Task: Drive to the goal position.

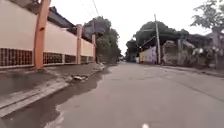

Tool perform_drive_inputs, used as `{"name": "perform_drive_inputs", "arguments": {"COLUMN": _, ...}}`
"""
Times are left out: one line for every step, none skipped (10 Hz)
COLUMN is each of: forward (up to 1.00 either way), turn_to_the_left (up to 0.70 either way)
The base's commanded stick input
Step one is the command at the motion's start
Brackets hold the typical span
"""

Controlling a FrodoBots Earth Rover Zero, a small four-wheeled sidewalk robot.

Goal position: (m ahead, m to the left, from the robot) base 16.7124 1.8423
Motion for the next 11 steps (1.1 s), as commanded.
{"name": "perform_drive_inputs", "arguments": {"forward": 1.00, "turn_to_the_left": 0.00}}
{"name": "perform_drive_inputs", "arguments": {"forward": 1.00, "turn_to_the_left": 0.00}}
{"name": "perform_drive_inputs", "arguments": {"forward": 1.00, "turn_to_the_left": 0.00}}
{"name": "perform_drive_inputs", "arguments": {"forward": 1.00, "turn_to_the_left": 0.00}}
{"name": "perform_drive_inputs", "arguments": {"forward": 1.00, "turn_to_the_left": -0.05}}
{"name": "perform_drive_inputs", "arguments": {"forward": 1.00, "turn_to_the_left": -0.34}}
{"name": "perform_drive_inputs", "arguments": {"forward": 1.00, "turn_to_the_left": -0.08}}
{"name": "perform_drive_inputs", "arguments": {"forward": 1.00, "turn_to_the_left": -0.01}}
{"name": "perform_drive_inputs", "arguments": {"forward": 1.00, "turn_to_the_left": 0.00}}
{"name": "perform_drive_inputs", "arguments": {"forward": 1.00, "turn_to_the_left": 0.00}}
{"name": "perform_drive_inputs", "arguments": {"forward": 1.00, "turn_to_the_left": 0.00}}
